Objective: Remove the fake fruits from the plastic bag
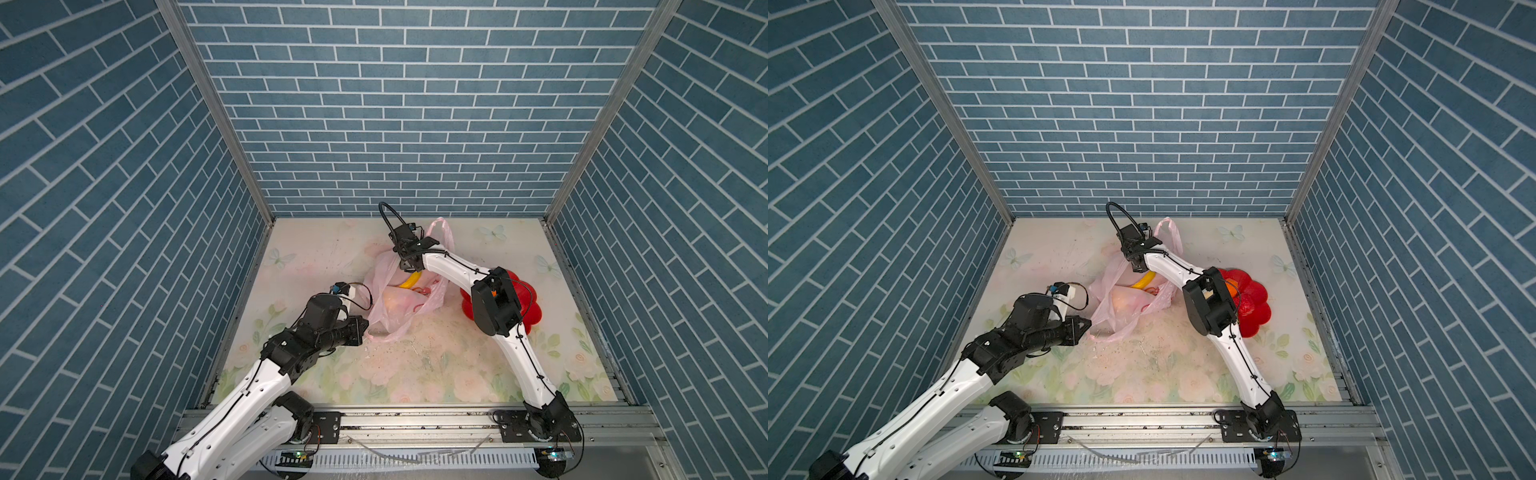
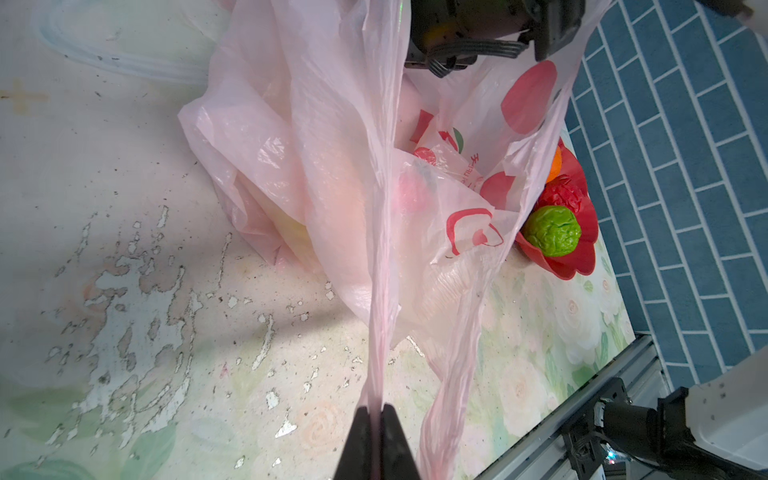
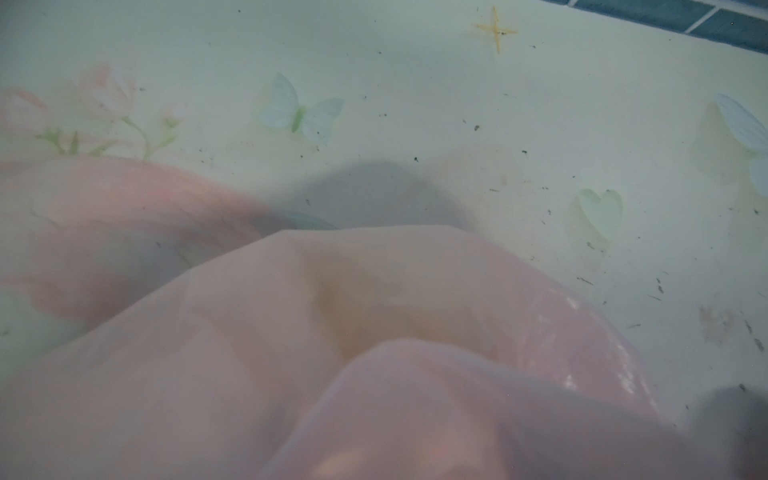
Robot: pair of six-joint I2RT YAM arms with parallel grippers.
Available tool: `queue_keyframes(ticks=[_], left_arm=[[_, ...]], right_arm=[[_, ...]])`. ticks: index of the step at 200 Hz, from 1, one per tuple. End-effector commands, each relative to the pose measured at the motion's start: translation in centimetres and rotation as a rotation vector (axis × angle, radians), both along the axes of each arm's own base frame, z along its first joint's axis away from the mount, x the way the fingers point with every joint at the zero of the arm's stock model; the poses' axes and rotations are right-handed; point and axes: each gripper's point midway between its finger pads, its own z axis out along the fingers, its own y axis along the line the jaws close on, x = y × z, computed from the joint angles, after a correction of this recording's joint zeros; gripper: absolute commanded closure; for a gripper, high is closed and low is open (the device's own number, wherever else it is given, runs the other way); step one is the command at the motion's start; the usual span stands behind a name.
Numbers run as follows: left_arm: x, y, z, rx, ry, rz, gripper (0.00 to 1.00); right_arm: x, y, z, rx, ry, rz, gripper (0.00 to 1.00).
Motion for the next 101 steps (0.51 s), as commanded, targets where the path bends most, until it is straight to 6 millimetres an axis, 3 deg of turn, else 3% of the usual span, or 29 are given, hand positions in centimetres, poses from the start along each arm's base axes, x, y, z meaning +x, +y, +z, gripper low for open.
queue_keyframes(ticks=[1, 101], left_arm=[[-1.2, -0.4, -0.3, -0.015, 0.016, -0.065, 0.91], [-5.2, -3.3, 1.5, -0.208, 0.041, -0.299, 0.94]], right_arm=[[1.5, -0.2, 0.4, 0.069, -0.017, -0.071, 0.27], [2.3, 0.6, 0.7, 0.151, -0.007, -0.103, 0.22]])
